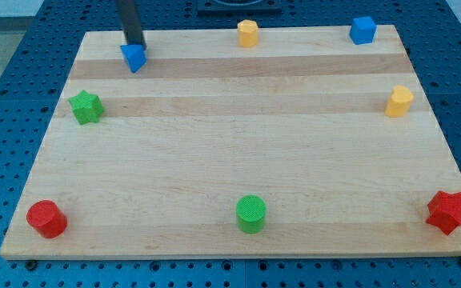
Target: Move the blue triangle towards the center of the board
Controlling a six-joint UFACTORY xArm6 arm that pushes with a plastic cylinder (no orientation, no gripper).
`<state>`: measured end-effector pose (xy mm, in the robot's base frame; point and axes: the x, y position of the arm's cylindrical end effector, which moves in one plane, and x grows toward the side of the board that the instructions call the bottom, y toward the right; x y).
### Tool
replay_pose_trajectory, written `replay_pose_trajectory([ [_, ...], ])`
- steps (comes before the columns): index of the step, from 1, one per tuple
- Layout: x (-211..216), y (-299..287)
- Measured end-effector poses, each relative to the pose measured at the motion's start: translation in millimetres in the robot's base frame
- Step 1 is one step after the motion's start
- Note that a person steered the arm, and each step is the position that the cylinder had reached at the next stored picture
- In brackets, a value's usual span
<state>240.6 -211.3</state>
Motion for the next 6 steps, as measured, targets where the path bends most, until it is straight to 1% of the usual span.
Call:
replay_pose_trajectory([
  [1,5.2,-36.5],
  [2,37.7,-40.1],
  [3,55.9,-12.8],
  [4,26.5,-41.1],
  [5,-0.6,-56.1],
  [6,3.7,-19.0],
])
